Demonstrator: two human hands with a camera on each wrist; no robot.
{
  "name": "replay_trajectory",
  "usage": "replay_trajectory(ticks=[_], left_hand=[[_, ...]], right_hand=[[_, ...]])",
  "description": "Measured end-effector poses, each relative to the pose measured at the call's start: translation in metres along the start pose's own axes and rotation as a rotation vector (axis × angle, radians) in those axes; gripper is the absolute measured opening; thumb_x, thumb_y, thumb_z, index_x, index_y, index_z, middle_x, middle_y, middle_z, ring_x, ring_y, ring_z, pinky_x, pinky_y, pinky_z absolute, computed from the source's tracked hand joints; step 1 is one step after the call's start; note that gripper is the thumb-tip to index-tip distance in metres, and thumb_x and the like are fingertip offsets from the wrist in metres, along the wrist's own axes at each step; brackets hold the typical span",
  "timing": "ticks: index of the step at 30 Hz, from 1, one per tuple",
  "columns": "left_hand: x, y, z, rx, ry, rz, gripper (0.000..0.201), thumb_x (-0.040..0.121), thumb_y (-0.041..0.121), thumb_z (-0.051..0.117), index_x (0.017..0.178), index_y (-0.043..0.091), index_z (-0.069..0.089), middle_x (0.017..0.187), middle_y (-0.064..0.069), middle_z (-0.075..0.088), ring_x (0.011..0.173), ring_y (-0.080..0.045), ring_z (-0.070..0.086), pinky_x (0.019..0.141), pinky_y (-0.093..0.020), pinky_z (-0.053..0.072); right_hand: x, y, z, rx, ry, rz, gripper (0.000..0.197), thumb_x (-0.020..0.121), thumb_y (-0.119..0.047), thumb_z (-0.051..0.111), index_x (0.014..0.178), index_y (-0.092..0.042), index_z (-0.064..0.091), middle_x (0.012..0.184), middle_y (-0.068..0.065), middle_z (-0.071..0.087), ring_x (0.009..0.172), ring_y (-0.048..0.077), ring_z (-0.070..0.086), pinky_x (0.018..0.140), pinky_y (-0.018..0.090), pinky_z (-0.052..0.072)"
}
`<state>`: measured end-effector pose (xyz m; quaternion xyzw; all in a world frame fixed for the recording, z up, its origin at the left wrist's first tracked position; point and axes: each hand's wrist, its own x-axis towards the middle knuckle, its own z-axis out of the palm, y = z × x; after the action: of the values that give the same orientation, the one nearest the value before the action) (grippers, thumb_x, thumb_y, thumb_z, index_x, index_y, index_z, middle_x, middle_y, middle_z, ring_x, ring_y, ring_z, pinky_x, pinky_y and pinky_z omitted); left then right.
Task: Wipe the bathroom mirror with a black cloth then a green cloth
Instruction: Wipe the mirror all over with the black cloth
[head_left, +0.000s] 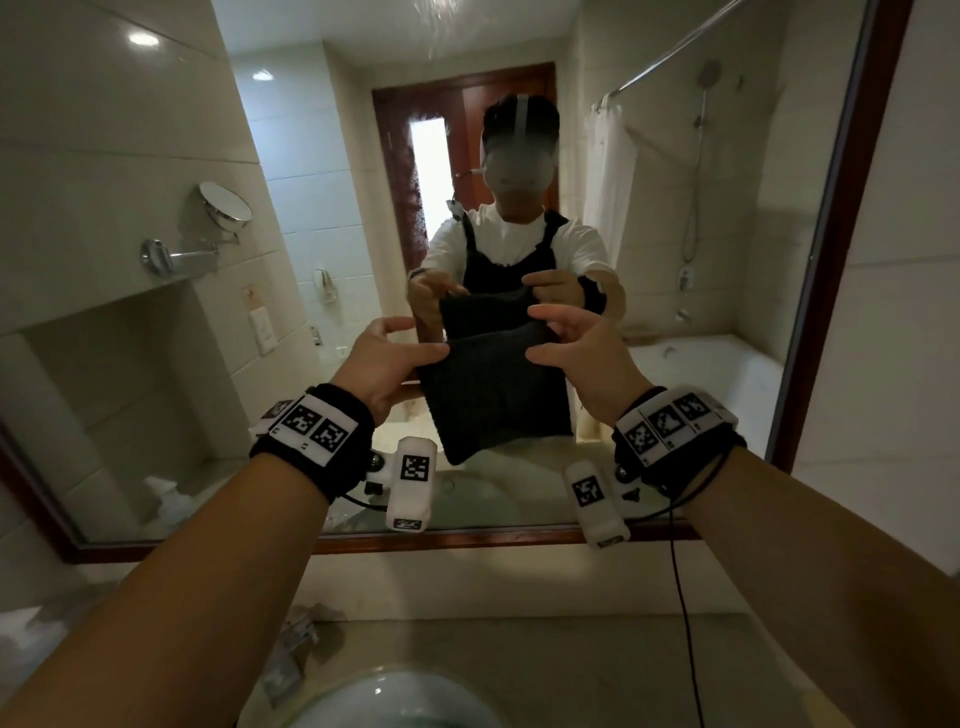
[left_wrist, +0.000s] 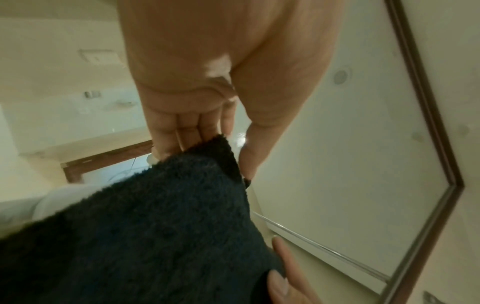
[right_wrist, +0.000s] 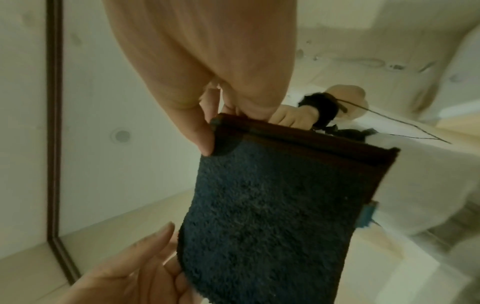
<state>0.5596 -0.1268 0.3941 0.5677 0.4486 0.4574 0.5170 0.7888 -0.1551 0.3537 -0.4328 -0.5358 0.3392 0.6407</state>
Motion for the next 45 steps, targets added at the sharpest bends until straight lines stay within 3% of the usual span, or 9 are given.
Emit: replay_trajectory(ticks=[4, 7, 11, 15, 19, 25, 33, 37, 45], left_hand=[[-0.005, 0.009, 0.005, 0.193, -0.138, 0.082, 0.056, 0.074, -0.007, 0.078, 0.123, 0.013, 0.059, 0.114, -0.011, 0.066, 0.101, -0.024, 0.068, 0.079, -0.029, 0.059], [-0.001, 0.009, 0.011, 0.477, -0.066, 0.234, 0.034, 0.075, -0.003, 0.079, 0.104, 0.012, 0.069, 0.101, -0.011, 0.071, 0.094, -0.024, 0.068, 0.085, -0.034, 0.058], [0.007, 0.009, 0.016, 0.720, 0.033, 0.377, 0.006, 0.084, 0.014, 0.076, 0.089, 0.012, 0.074, 0.078, -0.002, 0.066, 0.070, -0.014, 0.059, 0.065, -0.025, 0.047], [0.013, 0.015, 0.025, 0.672, 0.031, 0.383, 0.008, 0.087, 0.015, 0.074, 0.087, 0.008, 0.070, 0.070, 0.001, 0.061, 0.060, -0.009, 0.055, 0.047, -0.011, 0.042], [0.022, 0.026, 0.039, 0.642, 0.034, 0.441, 0.012, 0.088, 0.019, 0.073, 0.086, 0.008, 0.069, 0.081, -0.007, 0.066, 0.076, -0.020, 0.062, 0.069, -0.032, 0.051], [0.038, 0.040, 0.061, 0.540, 0.034, 0.495, 0.012, 0.089, 0.021, 0.072, 0.079, 0.017, 0.067, 0.070, 0.002, 0.060, 0.060, -0.016, 0.055, 0.061, -0.032, 0.045], [0.052, 0.063, 0.072, 0.385, 0.084, 0.580, 0.003, 0.094, 0.015, 0.066, 0.093, 0.015, 0.068, 0.079, -0.003, 0.064, 0.057, -0.015, 0.059, 0.043, -0.020, 0.046], [0.071, 0.064, 0.062, 0.338, 0.169, 0.592, 0.004, 0.093, 0.017, 0.066, 0.089, 0.017, 0.065, 0.083, -0.009, 0.067, 0.054, -0.022, 0.063, 0.043, -0.024, 0.048], [0.086, 0.053, 0.021, 0.371, 0.051, 0.595, 0.003, 0.091, 0.021, 0.070, 0.091, 0.019, 0.069, 0.079, -0.010, 0.070, 0.056, -0.023, 0.068, 0.051, -0.029, 0.055]], right_hand=[[0.002, -0.008, 0.001, -0.240, 0.049, -0.163, 0.052, 0.078, -0.003, 0.078, 0.125, -0.019, 0.065, 0.107, -0.002, 0.063, 0.107, 0.016, 0.063, 0.100, 0.035, 0.052], [0.004, -0.012, 0.000, -0.469, 0.060, -0.245, 0.045, 0.081, -0.010, 0.077, 0.124, -0.017, 0.066, 0.097, -0.019, 0.056, 0.101, 0.007, 0.058, 0.099, 0.027, 0.047], [0.012, -0.017, -0.008, -0.605, 0.110, -0.325, 0.019, 0.081, -0.014, 0.078, 0.098, -0.019, 0.071, 0.080, -0.019, 0.059, 0.079, 0.000, 0.058, 0.083, 0.023, 0.048], [0.020, -0.023, -0.019, -0.713, 0.161, -0.378, 0.011, 0.079, -0.018, 0.079, 0.088, -0.020, 0.072, 0.075, -0.017, 0.058, 0.073, 0.000, 0.055, 0.073, 0.019, 0.043], [0.030, -0.032, -0.034, -0.854, 0.246, -0.402, 0.009, 0.081, -0.030, 0.077, 0.089, -0.025, 0.075, 0.081, -0.013, 0.056, 0.080, 0.006, 0.054, 0.080, 0.025, 0.045], [0.048, -0.040, -0.052, -0.890, 0.294, -0.436, 0.021, 0.089, -0.041, 0.061, 0.093, -0.027, 0.076, 0.080, -0.015, 0.061, 0.081, 0.011, 0.060, 0.083, 0.036, 0.051], [0.077, -0.048, -0.032, -0.647, 0.427, -0.450, 0.024, 0.091, -0.047, 0.051, 0.094, -0.027, 0.063, 0.067, -0.003, 0.064, 0.052, 0.017, 0.064, 0.057, 0.043, 0.058], [0.090, -0.043, -0.011, -0.661, 0.473, -0.507, 0.022, 0.090, -0.045, 0.052, 0.107, -0.032, 0.056, 0.081, -0.007, 0.067, 0.073, 0.014, 0.066, 0.072, 0.040, 0.058], [0.085, -0.028, 0.058, -0.652, 0.597, -0.549, 0.082, 0.086, -0.024, 0.069, 0.154, -0.018, 0.023, 0.124, 0.001, 0.060, 0.116, 0.017, 0.056, 0.098, 0.044, 0.051]])
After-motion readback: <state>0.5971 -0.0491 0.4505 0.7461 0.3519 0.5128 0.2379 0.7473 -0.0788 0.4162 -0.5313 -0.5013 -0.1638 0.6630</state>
